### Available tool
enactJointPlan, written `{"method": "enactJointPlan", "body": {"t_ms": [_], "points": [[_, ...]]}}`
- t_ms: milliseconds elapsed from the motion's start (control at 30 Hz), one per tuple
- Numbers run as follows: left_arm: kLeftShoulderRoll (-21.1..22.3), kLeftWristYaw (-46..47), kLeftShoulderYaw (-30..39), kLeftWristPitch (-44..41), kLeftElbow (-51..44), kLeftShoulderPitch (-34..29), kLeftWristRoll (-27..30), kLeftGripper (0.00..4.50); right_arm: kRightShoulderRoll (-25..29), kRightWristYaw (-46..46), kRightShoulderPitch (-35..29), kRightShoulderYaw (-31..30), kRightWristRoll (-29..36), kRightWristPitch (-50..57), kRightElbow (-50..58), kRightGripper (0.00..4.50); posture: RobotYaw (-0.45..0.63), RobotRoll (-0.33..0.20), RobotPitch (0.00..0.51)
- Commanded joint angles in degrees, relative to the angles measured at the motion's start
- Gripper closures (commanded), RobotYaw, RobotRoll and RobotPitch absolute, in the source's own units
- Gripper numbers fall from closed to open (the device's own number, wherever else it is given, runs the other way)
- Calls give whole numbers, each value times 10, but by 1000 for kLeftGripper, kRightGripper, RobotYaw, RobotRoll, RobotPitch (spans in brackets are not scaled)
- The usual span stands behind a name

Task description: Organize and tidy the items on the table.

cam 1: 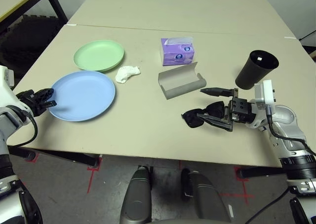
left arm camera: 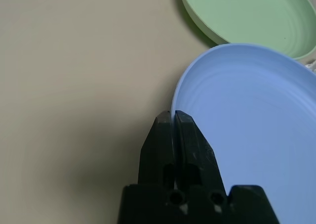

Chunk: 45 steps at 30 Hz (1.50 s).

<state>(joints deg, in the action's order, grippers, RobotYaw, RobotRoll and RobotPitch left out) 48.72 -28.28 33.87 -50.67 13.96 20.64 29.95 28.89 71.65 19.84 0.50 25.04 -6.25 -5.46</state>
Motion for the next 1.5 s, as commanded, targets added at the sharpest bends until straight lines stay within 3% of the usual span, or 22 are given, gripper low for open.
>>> {"method": "enactJointPlan", "body": {"t_ms": [33, 400, 667, 967, 1200, 1500], "points": [[12, -11, 17, -18, -2, -15, 12, 4460, 0, 1, 1, -6, -2, -3, 2, 0, 210, 0, 172], [4, -3, 29, -52, -21, 19, 48, 4460, -1, 4, 7, -9, -3, -4, -6, 0, 211, 0, 170], [-1, 11, -17, -15, 52, 107, 19, 4460, -2, 3, 8, -10, -3, -4, -5, 0, 214, 0, 168], [-41, 59, -80, 101, 210, 238, -51, 4460, -5, 1, 11, -14, -4, -5, -5, 0, 210, 0, 168], [-74, 98, -114, 251, 416, 378, -112, 4460, -5, -5, 1, -15, -3, -2, 9, 0, 192, 0, 169], [-94, 152, -122, 361, 536, 452, -147, 4460, -3, -16, -8, -14, -2, 3, 23, 0, 173, 0, 171]]}}
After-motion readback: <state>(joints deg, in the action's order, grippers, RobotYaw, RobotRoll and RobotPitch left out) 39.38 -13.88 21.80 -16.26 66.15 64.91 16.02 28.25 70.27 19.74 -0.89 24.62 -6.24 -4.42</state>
